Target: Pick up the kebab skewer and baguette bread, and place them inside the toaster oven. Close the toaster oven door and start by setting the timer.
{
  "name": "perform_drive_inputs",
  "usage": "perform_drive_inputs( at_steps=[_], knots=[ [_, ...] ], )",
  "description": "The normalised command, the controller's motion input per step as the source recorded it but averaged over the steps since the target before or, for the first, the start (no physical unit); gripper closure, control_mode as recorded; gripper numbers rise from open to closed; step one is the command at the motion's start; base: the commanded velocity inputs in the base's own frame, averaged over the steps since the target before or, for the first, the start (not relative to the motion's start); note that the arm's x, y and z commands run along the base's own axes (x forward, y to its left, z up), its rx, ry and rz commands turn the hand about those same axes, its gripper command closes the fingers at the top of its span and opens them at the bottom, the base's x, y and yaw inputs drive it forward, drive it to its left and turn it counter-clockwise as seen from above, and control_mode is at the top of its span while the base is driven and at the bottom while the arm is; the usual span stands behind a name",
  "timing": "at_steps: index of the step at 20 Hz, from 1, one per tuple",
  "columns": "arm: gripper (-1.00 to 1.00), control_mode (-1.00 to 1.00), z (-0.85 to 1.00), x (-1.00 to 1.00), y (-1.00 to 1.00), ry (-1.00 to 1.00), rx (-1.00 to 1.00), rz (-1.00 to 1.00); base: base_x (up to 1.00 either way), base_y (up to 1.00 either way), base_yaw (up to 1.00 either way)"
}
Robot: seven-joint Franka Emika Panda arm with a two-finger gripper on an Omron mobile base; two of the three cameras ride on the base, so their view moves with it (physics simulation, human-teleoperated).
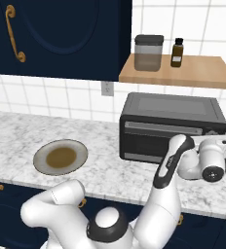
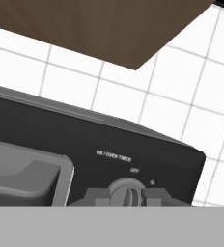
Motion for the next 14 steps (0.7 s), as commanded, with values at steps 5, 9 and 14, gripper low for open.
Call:
perform_drive_inputs(
  at_steps=[5, 9, 14],
  knots=[
    [1.0, -1.0, 0.0, 0.05, 0.0, -0.05, 0.03, -0.01, 0.0, 0.0, 0.0],
    [1.0, -1.0, 0.0, 0.14, 0.0, -0.12, 0.0, -0.09, 0.0, 0.0, 0.0],
    [1.0, -1.0, -0.05, 0.11, 0.0, -0.09, 0.0, -0.14, 0.0, 0.0, 0.0]
  ],
)
